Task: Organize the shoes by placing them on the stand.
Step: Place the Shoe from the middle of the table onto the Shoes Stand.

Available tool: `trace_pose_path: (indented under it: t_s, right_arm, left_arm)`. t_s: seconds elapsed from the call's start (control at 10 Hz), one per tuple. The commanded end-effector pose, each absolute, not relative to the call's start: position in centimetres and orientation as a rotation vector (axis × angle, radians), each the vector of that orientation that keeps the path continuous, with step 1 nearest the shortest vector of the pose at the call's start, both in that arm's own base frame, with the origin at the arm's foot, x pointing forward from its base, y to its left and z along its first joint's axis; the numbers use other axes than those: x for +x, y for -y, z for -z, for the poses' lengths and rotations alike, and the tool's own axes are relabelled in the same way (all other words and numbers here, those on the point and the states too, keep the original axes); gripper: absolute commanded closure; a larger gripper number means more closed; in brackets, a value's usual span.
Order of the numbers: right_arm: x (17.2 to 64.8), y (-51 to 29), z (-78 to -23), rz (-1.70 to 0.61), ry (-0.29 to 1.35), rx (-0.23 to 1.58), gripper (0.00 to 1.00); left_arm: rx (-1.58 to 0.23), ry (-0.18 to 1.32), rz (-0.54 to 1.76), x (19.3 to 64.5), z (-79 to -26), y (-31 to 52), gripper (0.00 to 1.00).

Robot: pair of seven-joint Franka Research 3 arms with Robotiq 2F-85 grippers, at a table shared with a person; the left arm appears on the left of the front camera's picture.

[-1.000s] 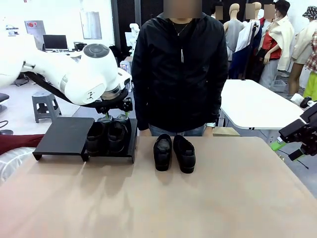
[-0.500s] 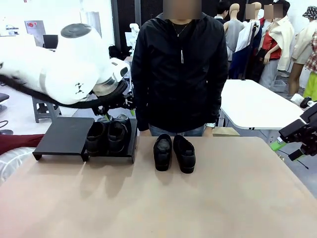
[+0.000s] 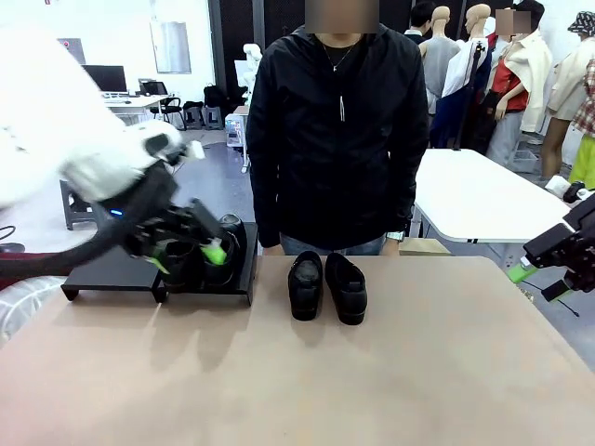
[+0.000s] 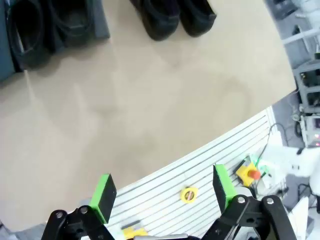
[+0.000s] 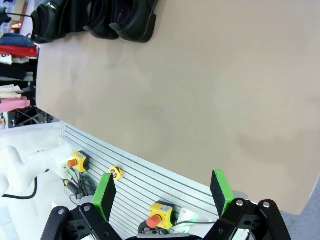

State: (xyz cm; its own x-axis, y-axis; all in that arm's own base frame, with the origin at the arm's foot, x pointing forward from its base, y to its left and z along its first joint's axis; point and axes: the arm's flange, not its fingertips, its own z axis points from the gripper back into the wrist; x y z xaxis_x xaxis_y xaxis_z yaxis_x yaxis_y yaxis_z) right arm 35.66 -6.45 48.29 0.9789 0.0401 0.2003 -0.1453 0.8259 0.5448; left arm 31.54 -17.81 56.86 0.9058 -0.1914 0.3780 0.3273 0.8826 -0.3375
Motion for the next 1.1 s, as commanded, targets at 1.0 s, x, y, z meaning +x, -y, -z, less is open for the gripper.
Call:
trace_pose_path:
  t_s: [1.0]
  right_arm:
    - [35.6,6.5,-48.6,-0.093,0.178,0.597,0.00]
  left_arm:
    - [-0.532,0.500,0.316,33.6,-57.7,2.6,0.00]
